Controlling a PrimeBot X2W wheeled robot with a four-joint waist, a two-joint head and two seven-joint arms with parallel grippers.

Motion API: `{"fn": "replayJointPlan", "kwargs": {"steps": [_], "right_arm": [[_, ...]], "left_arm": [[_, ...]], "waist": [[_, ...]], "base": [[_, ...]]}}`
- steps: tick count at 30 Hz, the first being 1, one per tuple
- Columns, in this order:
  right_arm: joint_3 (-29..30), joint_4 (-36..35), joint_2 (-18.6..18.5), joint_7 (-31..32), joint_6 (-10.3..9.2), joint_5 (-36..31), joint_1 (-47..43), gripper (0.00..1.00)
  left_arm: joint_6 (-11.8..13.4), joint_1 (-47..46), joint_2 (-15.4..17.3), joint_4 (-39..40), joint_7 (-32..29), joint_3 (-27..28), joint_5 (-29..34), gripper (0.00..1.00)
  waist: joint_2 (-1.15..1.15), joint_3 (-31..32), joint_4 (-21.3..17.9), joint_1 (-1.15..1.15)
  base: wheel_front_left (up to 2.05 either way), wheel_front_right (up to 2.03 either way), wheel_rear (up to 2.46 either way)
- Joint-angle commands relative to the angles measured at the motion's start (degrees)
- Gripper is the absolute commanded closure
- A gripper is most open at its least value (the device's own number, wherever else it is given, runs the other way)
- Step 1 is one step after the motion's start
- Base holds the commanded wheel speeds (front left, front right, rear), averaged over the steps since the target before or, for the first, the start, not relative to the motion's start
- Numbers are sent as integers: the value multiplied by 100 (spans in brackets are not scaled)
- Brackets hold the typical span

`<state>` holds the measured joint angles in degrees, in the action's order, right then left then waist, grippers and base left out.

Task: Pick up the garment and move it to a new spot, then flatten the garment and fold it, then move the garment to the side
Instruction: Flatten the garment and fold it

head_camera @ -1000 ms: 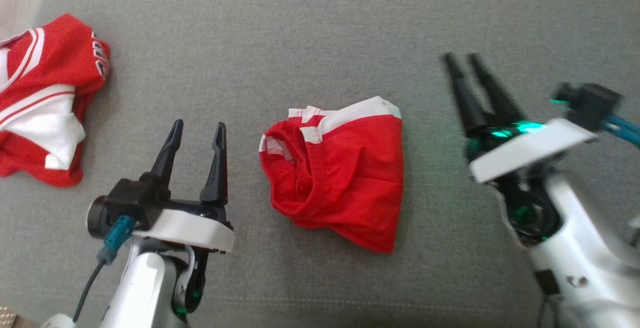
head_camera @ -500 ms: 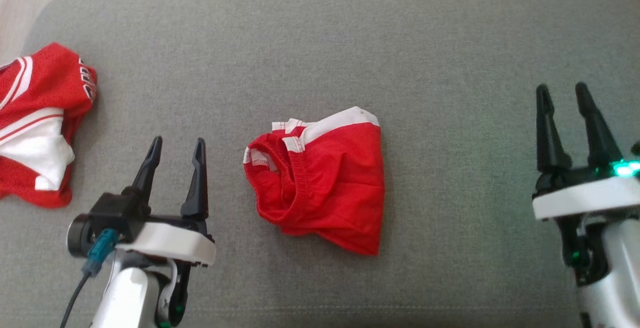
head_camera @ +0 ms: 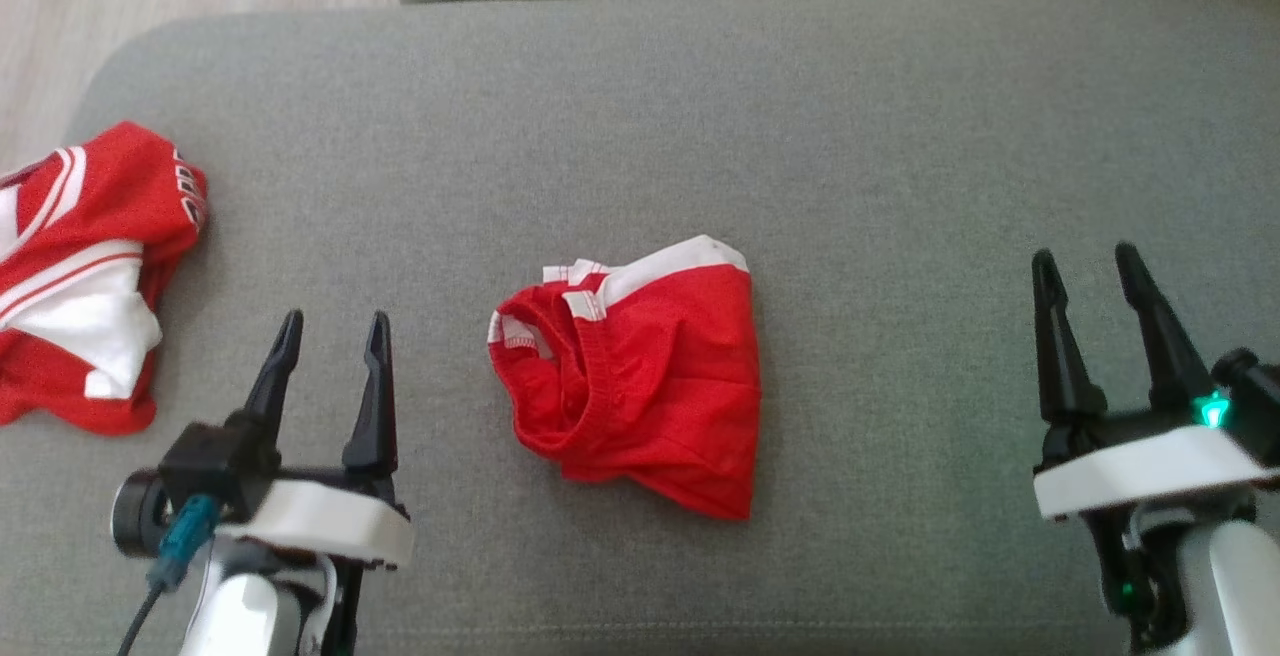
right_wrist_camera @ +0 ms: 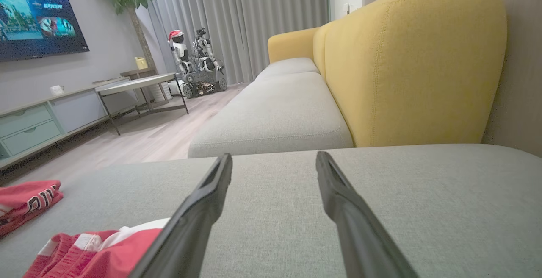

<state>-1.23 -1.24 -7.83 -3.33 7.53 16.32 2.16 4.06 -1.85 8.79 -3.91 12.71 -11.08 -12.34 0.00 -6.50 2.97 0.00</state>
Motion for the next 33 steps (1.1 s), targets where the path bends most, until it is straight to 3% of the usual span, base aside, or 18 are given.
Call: {"fn": "replayJointPlan", "kwargs": {"steps": [1, 16, 33], "right_arm": [[-79, -249, -9, 49, -4, -39, 1, 0], [66, -475, 105, 313, -4, -340, -677, 0], [129, -562, 174, 359, -4, -443, -776, 0]], "left_arm": [[28, -74, 122, 210, -3, 187, -57, 0], [107, 446, 212, 345, -173, 123, -118, 0], [184, 547, 297, 411, -286, 105, -188, 0]], "waist": [[0, 90, -2, 0], [0, 611, 4, 0], [0, 664, -38, 0]], "base": [[0, 0, 0], [0, 0, 0], [0, 0, 0]]}}
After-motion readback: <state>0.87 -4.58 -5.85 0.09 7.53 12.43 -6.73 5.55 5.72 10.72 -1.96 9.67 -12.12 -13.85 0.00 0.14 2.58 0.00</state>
